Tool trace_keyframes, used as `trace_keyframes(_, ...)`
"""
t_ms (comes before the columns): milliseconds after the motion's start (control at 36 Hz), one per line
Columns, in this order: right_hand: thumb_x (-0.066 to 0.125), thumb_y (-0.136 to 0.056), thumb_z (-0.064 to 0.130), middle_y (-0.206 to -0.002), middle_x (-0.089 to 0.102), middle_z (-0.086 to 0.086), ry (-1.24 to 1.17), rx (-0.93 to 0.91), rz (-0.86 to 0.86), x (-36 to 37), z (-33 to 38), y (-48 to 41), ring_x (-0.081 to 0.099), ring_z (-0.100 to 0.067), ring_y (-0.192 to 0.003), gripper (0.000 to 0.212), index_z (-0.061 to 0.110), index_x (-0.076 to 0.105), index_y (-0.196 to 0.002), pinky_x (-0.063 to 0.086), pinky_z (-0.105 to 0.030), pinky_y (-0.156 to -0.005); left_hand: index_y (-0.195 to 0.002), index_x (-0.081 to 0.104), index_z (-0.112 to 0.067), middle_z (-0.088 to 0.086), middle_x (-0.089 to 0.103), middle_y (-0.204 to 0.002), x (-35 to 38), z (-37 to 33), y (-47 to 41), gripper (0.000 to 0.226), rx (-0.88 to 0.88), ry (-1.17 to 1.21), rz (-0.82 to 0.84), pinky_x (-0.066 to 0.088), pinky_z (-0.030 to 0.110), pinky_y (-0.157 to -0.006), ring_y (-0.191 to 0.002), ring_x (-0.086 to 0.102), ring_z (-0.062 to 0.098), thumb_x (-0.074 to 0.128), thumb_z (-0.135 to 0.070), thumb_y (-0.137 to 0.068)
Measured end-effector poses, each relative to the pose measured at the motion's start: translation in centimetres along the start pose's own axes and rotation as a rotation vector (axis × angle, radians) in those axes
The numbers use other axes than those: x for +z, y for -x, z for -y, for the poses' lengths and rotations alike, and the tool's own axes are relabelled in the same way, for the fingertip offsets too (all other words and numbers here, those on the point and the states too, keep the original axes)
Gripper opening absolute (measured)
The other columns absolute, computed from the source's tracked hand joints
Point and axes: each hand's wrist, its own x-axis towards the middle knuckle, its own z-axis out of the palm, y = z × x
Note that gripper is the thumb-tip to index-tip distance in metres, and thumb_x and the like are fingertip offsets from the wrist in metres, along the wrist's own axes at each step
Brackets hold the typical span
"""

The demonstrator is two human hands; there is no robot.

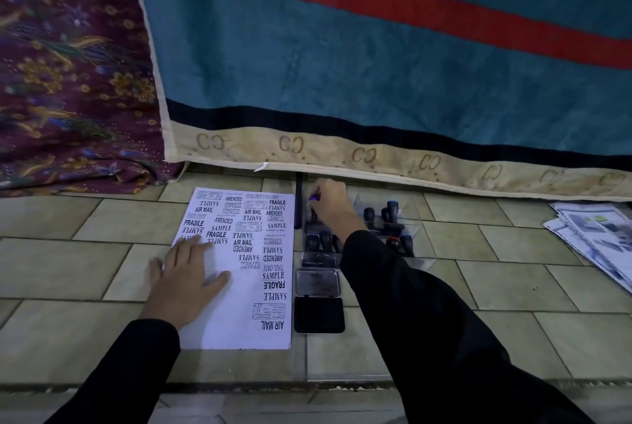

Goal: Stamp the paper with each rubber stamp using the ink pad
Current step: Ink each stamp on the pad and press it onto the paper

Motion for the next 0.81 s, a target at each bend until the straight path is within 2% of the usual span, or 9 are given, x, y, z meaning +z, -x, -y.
trace_keyframes(111,0.064,-0.085,0.006,-0.104,0.065,-0.012,-0.154,-0.024,-0.155,-1.4,-0.2,0.8,0.062,-0.024,-0.091,0.020,0.006,0.063,-0.105,0.053,-0.029,-0.081,-0.136,0.043,-0.020,0.001,0.016,-0.156,-0.4,-0.7,-0.1,0.061,0.004,0.013,-0.042,0.003,0.053,-0.117,-0.147,0.004,0.021,0.064,-0.043,-0.084)
trace_keyframes(222,0.067,-0.084,0.009,-0.101,0.066,-0.007,-0.264,-0.116,-0.309,-3.2,0.0,3.9,0.064,-0.014,-0.084,0.020,0.010,0.066,-0.104,0.055,-0.020,-0.080,-0.131,0.050,-0.018,0.006,0.025,-0.154,-0.3,-1.5,0.4,0.052,0.098,0.014,-0.149,0.014,0.058,-0.116,-0.146,0.013,0.025,0.066,-0.033,-0.084)
trace_keyframes(278,0.068,-0.083,0.010,-0.100,0.066,-0.004,-0.318,-0.166,-0.303,-3.7,-0.1,6.4,0.063,-0.007,-0.081,0.021,0.011,0.066,-0.104,0.052,-0.009,-0.075,-0.130,0.051,-0.021,0.003,0.031,-0.153,-0.1,-2.0,1.0,0.051,0.177,0.031,-0.191,0.015,0.057,-0.116,-0.146,0.016,0.023,0.060,-0.045,-0.086)
trace_keyframes(361,0.070,-0.081,0.011,-0.097,0.067,-0.001,-0.365,-0.228,-0.250,-3.5,-0.3,10.5,0.064,-0.003,-0.078,0.021,0.012,0.066,-0.102,0.049,-0.003,-0.073,-0.130,0.045,-0.034,-0.010,0.035,-0.150,0.5,-3.1,1.9,0.063,0.312,0.102,-0.128,0.006,0.050,-0.120,-0.146,0.014,0.009,0.039,-0.073,-0.082)
trace_keyframes(444,0.072,-0.079,0.011,-0.094,0.066,-0.001,-0.349,-0.271,-0.178,-2.5,-0.7,13.9,0.065,-0.006,-0.075,0.021,0.012,0.067,-0.099,0.051,-0.006,-0.072,-0.135,0.038,-0.041,-0.018,0.030,-0.151,1.5,-4.5,2.7,0.074,0.428,0.123,-0.025,0.001,0.044,-0.121,-0.142,0.006,-0.005,0.035,-0.085,-0.076)
trace_keyframes(528,0.072,-0.079,0.015,-0.094,0.067,-0.001,-0.328,-0.279,-0.139,-1.6,-1.2,16.2,0.065,-0.005,-0.075,0.020,0.015,0.067,-0.098,0.053,-0.014,-0.073,-0.139,0.035,-0.039,-0.021,0.025,-0.152,2.4,-6.0,3.2,0.088,0.484,0.121,0.045,-0.002,0.036,-0.119,-0.140,0.003,-0.008,0.038,-0.090,-0.068)
trace_keyframes(611,0.072,-0.078,0.015,-0.092,0.067,0.000,-0.333,-0.297,-0.135,-1.1,-1.8,17.8,0.061,-0.002,-0.075,0.018,0.015,0.066,-0.096,0.051,-0.010,-0.071,-0.142,0.034,-0.034,-0.021,0.020,-0.155,3.0,-6.8,3.5,0.101,0.522,0.083,0.083,-0.001,0.033,-0.120,-0.141,0.004,-0.007,0.038,-0.095,-0.061)
trace_keyframes(722,0.071,-0.079,0.017,-0.092,0.065,0.003,-0.315,-0.319,-0.158,-1.1,-2.3,19.0,0.060,-0.002,-0.076,0.020,0.016,0.066,-0.098,0.048,-0.006,-0.072,-0.144,0.031,-0.033,-0.023,0.016,-0.155,3.3,-7.2,3.8,0.109,0.533,0.073,0.119,-0.004,0.033,-0.120,-0.141,0.002,-0.007,0.038,-0.097,-0.056)
trace_keyframes(806,0.070,-0.080,0.021,-0.092,0.064,0.003,-0.279,-0.336,-0.158,-1.2,-2.6,19.7,0.061,-0.004,-0.078,0.019,0.017,0.067,-0.099,0.054,-0.019,-0.071,-0.144,0.030,-0.035,-0.026,0.017,-0.152,3.6,-7.3,3.9,0.108,0.527,0.090,0.132,-0.004,0.035,-0.121,-0.140,0.001,-0.009,0.039,-0.096,-0.056)
